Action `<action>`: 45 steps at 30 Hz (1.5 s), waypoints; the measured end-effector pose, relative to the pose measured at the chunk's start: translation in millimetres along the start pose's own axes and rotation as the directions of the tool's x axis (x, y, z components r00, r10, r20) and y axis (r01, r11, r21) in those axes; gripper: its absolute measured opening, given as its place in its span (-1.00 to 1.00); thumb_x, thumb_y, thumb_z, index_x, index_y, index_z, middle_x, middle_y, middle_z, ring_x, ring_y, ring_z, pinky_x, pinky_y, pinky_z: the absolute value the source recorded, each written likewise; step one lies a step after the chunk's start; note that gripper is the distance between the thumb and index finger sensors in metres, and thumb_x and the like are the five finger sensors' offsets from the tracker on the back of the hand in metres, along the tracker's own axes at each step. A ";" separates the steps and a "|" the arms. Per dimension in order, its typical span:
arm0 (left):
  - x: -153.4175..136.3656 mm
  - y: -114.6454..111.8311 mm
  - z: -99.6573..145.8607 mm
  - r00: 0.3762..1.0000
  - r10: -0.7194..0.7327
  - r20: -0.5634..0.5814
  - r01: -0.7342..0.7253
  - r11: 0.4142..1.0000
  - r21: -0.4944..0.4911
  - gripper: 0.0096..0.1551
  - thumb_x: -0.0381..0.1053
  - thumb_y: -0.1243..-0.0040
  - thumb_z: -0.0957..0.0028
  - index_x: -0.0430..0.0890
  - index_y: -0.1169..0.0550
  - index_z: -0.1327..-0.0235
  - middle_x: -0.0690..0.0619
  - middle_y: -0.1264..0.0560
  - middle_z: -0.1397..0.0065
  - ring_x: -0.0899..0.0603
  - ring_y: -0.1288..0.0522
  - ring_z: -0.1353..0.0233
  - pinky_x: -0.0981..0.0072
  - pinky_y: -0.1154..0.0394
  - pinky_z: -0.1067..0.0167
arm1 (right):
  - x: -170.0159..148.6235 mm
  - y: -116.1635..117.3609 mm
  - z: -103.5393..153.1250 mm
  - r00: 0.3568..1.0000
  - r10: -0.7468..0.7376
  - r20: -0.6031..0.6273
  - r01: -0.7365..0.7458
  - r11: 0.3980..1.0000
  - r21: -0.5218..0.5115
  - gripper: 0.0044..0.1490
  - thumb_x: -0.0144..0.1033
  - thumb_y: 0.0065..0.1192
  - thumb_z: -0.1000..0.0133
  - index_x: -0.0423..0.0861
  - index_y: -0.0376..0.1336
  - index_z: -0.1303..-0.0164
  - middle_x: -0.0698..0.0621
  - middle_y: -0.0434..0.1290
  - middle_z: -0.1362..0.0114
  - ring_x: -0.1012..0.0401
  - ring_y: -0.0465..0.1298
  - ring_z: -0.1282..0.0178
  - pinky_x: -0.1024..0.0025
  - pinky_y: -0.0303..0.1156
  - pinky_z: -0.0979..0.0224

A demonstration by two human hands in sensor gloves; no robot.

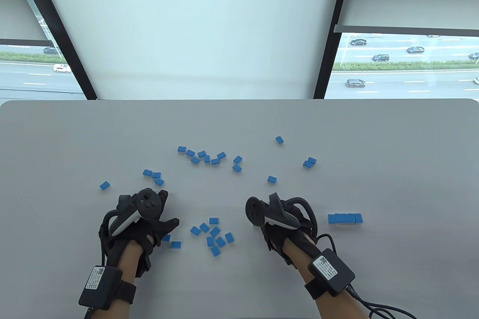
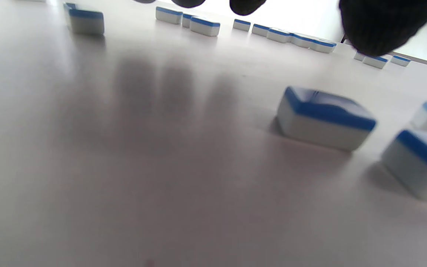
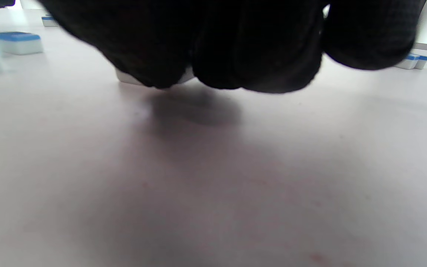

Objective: Build mahjong tile wall

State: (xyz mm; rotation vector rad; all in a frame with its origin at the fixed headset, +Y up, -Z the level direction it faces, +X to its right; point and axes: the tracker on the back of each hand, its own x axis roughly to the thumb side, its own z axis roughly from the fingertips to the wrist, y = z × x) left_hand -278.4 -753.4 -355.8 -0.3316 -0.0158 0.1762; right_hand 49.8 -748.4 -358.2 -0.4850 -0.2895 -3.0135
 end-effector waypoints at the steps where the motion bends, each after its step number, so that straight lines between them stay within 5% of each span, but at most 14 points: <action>1: 0.2 -0.1 0.0 1.000 0.000 0.000 0.000 1.000 -0.002 0.10 0.53 -0.08 0.16 0.18 -0.04 -0.62 -0.07 0.08 -0.72 -0.44 0.09 -0.65 -0.58 0.11 -0.38 | 0.1 -0.6 0.6 1.000 -0.003 0.000 0.003 1.000 0.001 -0.25 -0.20 0.44 0.10 -0.12 0.23 -0.28 0.01 0.48 -0.13 0.10 0.61 0.23 0.04 0.55 -0.02; 17: -1.2 2.7 0.4 1.000 0.004 0.001 -0.004 1.000 0.017 0.10 0.54 -0.07 0.16 0.18 -0.04 -0.62 -0.08 0.08 -0.72 -0.44 0.09 -0.65 -0.59 0.11 -0.38 | -1.7 -1.4 1.9 0.999 -0.031 0.007 0.031 1.000 -0.001 -0.23 -0.14 0.42 0.11 -0.06 0.22 -0.30 0.03 0.48 -0.15 0.10 0.60 0.20 0.04 0.54 -0.05; 25: -1.1 4.1 0.3 1.000 -0.001 0.007 0.001 1.000 0.022 0.10 0.54 -0.07 0.16 0.18 -0.03 -0.62 -0.08 0.09 -0.73 -0.44 0.09 -0.65 -0.58 0.11 -0.38 | -6.7 -26.2 8.6 1.000 -0.017 -0.006 0.017 0.998 -0.062 -0.18 -0.16 0.45 0.10 0.02 0.17 -0.37 0.01 0.42 -0.29 0.07 0.59 0.09 0.01 0.50 -0.15; 33: 1.2 7.5 1.5 1.000 -0.005 0.024 0.004 0.999 0.038 0.10 0.54 -0.07 0.16 0.18 -0.03 -0.63 -0.08 0.09 -0.73 -0.44 0.10 -0.65 -0.59 0.11 -0.38 | -27.9 -48.8 -37.4 0.987 0.060 -0.148 -0.064 0.998 -0.022 -0.13 -0.14 0.45 0.08 0.17 0.10 -0.44 0.05 0.22 -0.55 0.04 0.55 -0.13 0.00 0.44 -0.30; 45: 3.9 6.0 0.1 0.999 0.000 0.044 -0.002 0.999 0.034 0.10 0.54 -0.07 0.16 0.18 -0.03 -0.63 -0.08 0.09 -0.73 -0.44 0.09 -0.65 -0.59 0.11 -0.38 | -39.0 -22.1 -90.9 0.960 0.124 -0.250 -0.101 0.990 0.103 -0.17 -0.26 0.44 0.06 0.36 0.09 -0.36 0.13 0.21 -0.52 0.08 0.53 -0.11 0.06 0.42 -0.30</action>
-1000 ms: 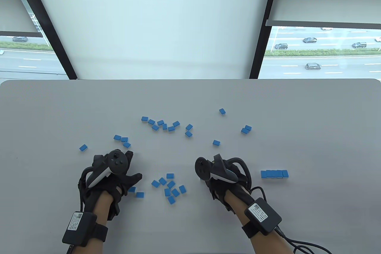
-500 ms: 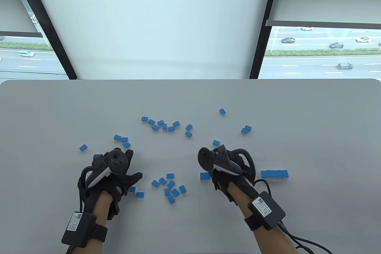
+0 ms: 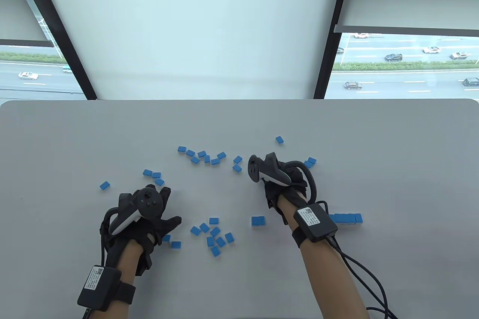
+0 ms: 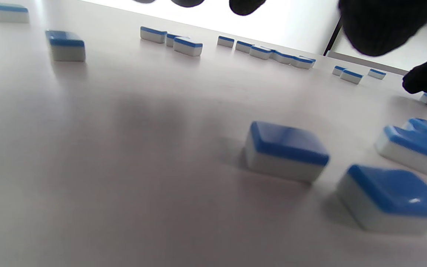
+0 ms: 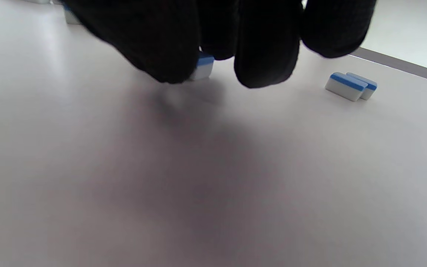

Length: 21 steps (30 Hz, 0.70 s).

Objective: Build mahjong tile wall

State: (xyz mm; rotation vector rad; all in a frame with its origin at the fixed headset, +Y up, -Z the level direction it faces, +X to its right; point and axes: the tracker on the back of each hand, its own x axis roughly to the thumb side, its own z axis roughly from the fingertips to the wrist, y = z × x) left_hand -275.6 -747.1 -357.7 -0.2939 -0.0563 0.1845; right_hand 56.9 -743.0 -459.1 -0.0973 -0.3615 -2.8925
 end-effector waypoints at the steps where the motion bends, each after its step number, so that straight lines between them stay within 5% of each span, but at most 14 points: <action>1: -0.1 0.0 0.1 1.000 0.002 0.000 -0.002 1.000 0.001 0.10 0.54 -0.07 0.16 0.18 -0.03 -0.63 -0.08 0.09 -0.73 -0.44 0.10 -0.65 -0.59 0.11 -0.38 | -0.2 2.0 -1.5 1.000 -0.001 -0.006 0.001 1.000 0.004 -0.18 -0.27 0.44 0.06 0.35 0.10 -0.35 0.14 0.24 -0.49 0.08 0.53 -0.09 0.06 0.43 -0.28; 8: 0.1 -0.6 -0.4 1.000 0.002 -0.004 -0.002 1.000 -0.001 0.11 0.54 -0.07 0.16 0.18 -0.03 -0.63 -0.08 0.09 -0.73 -0.44 0.10 -0.65 -0.58 0.12 -0.38 | -2.5 2.8 -1.7 0.999 -0.018 -0.037 0.018 1.000 0.014 -0.27 -0.22 0.43 0.10 0.01 0.20 -0.28 0.08 0.49 -0.15 0.14 0.61 0.24 0.12 0.55 -0.03; 12: -0.1 -1.1 0.2 1.000 0.009 -0.006 -0.009 1.000 -0.005 0.10 0.54 -0.07 0.16 0.17 -0.03 -0.63 -0.08 0.09 -0.73 -0.44 0.09 -0.65 -0.59 0.12 -0.38 | -2.0 1.3 -0.1 1.000 -0.006 -0.023 0.006 1.000 0.028 -0.26 -0.22 0.43 0.10 -0.05 0.20 -0.29 0.05 0.49 -0.14 0.14 0.61 0.28 0.11 0.56 0.01; 21: -2.2 -0.1 0.9 1.000 0.017 -0.015 -0.017 1.000 -0.002 0.10 0.54 -0.07 0.16 0.18 -0.03 -0.63 -0.08 0.09 -0.73 -0.44 0.09 -0.65 -0.58 0.12 -0.38 | -17.6 -40.8 41.3 0.999 -0.013 0.031 0.016 0.994 -0.106 -0.24 -0.24 0.43 0.10 -0.08 0.19 -0.31 0.04 0.49 -0.14 0.14 0.61 0.28 0.11 0.57 0.03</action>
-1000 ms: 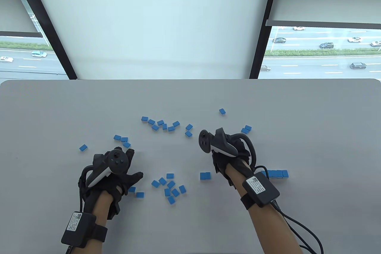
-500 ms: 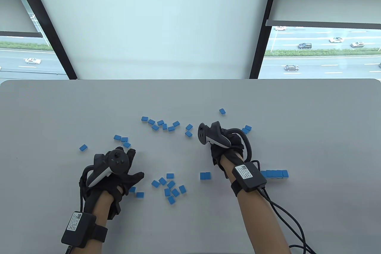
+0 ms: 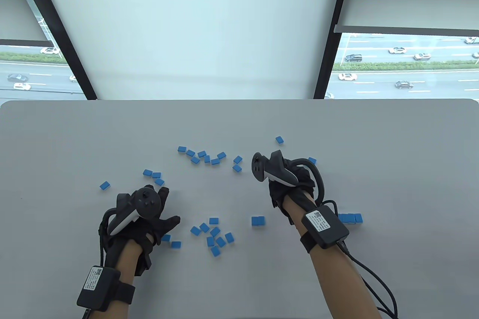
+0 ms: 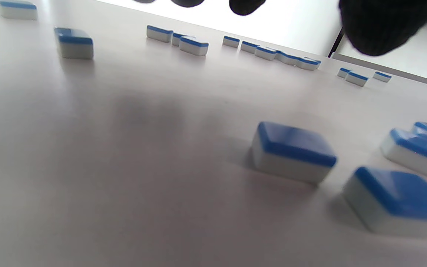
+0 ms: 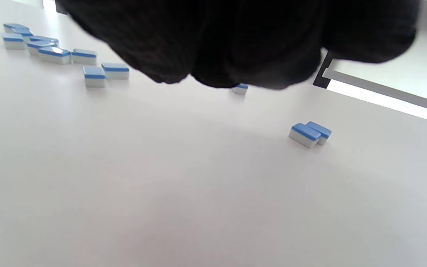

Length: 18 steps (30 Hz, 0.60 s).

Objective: Build mahjong tile wall

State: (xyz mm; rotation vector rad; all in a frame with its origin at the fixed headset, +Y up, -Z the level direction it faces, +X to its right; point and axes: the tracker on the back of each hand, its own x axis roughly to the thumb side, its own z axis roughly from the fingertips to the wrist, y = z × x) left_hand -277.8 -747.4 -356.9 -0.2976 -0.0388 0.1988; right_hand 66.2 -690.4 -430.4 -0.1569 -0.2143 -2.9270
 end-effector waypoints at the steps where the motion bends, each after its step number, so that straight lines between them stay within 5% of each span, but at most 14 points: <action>1: -0.3 0.4 0.2 1.000 0.002 -0.001 -0.002 1.000 0.000 0.10 0.54 -0.07 0.16 0.17 -0.03 -0.63 -0.08 0.09 -0.73 -0.44 0.10 -0.65 -0.59 0.12 -0.38 | -1.1 -3.5 4.6 1.000 -0.005 0.007 0.005 1.000 -0.017 -0.24 -0.24 0.43 0.10 -0.08 0.19 -0.31 0.03 0.49 -0.14 0.15 0.61 0.29 0.11 0.57 0.03; 7: -1.5 1.6 0.6 1.000 0.003 0.000 -0.003 1.000 0.009 0.10 0.54 -0.07 0.16 0.18 -0.03 -0.63 -0.08 0.09 -0.73 -0.44 0.10 -0.65 -0.59 0.12 -0.37 | -6.6 -14.0 43.1 0.992 -0.101 0.071 0.110 0.985 -0.136 -0.24 -0.24 0.44 0.10 -0.11 0.20 -0.30 0.02 0.51 -0.12 0.15 0.62 0.32 0.11 0.58 0.07; 13: -1.3 1.0 0.8 1.000 0.000 0.002 0.000 1.000 0.006 0.10 0.54 -0.07 0.16 0.17 -0.03 -0.63 -0.08 0.09 -0.73 -0.44 0.09 -0.65 -0.59 0.12 -0.38 | -5.3 13.7 65.8 0.976 -0.188 0.111 0.207 0.957 -0.204 -0.24 -0.26 0.46 0.12 -0.14 0.23 -0.29 -0.01 0.53 -0.09 0.14 0.63 0.35 0.10 0.59 0.12; 18: -0.5 -1.7 0.2 1.000 -0.004 0.001 0.004 1.000 -0.005 0.10 0.54 -0.07 0.16 0.18 -0.03 -0.63 -0.08 0.09 -0.73 -0.44 0.09 -0.65 -0.58 0.12 -0.38 | 4.6 35.5 62.7 0.989 -0.102 0.108 0.115 0.985 -0.129 -0.25 -0.26 0.47 0.13 -0.11 0.25 -0.27 0.01 0.54 -0.08 0.15 0.64 0.35 0.11 0.60 0.12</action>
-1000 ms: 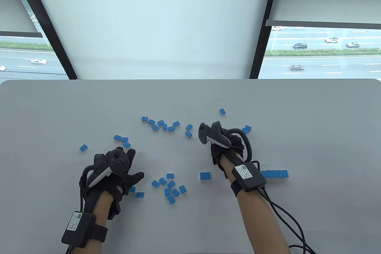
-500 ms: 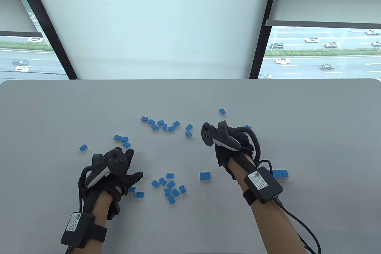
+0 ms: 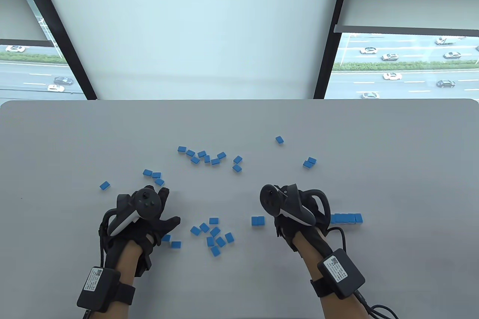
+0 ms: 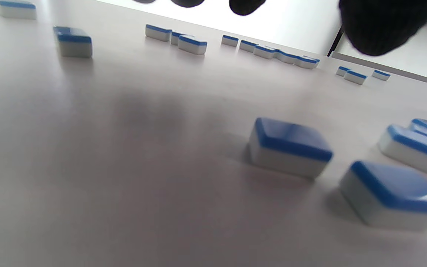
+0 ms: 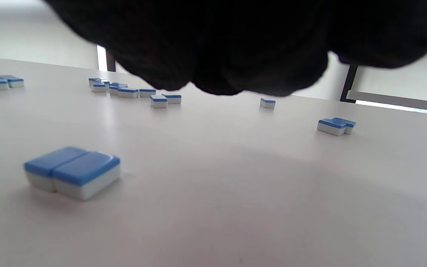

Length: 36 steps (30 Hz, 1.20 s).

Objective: Build mahjong tile wall

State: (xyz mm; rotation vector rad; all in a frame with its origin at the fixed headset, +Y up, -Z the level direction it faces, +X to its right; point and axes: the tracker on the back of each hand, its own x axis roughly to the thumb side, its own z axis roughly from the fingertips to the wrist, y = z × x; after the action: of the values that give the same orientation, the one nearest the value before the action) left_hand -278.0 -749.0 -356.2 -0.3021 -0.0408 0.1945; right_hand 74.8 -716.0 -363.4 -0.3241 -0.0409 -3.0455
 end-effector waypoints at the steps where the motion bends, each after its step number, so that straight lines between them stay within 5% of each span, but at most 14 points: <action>1: -0.1 -0.8 -0.4 1.000 0.001 -0.001 -0.001 1.000 -0.004 0.10 0.54 -0.07 0.16 0.18 -0.03 -0.63 -0.08 0.09 -0.73 -0.44 0.09 -0.65 -0.58 0.12 -0.38 | 2.3 4.6 -0.7 1.000 0.008 0.007 -0.008 1.000 0.021 -0.26 -0.26 0.47 0.13 -0.11 0.25 -0.28 0.01 0.54 -0.08 0.14 0.64 0.34 0.11 0.60 0.12; 13: -1.1 -3.4 -2.3 1.000 0.001 -0.010 -0.001 1.000 -0.016 0.10 0.54 -0.07 0.16 0.18 -0.03 -0.63 -0.08 0.08 -0.73 -0.44 0.09 -0.65 -0.58 0.12 -0.38 | 17.3 34.0 -3.9 0.999 -0.020 0.045 0.012 0.984 0.176 -0.27 -0.27 0.47 0.12 -0.13 0.27 -0.26 -0.01 0.54 -0.10 0.12 0.65 0.31 0.10 0.60 0.10; 36: 0.7 -3.3 -1.4 1.000 -0.008 -0.009 0.008 1.000 -0.015 0.10 0.54 -0.07 0.16 0.18 -0.03 -0.63 -0.08 0.09 -0.72 -0.44 0.09 -0.65 -0.59 0.12 -0.37 | 21.4 34.1 -2.8 0.999 -0.022 0.047 0.013 0.984 0.176 -0.26 -0.21 0.49 0.13 -0.14 0.27 -0.24 -0.01 0.54 -0.10 0.13 0.66 0.30 0.10 0.61 0.08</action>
State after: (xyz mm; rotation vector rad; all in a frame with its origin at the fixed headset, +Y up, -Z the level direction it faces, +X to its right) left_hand -276.7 -752.4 -356.5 -0.3180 -0.0341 0.1847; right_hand 56.1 -751.7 -361.0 -0.3856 -0.3143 -3.0221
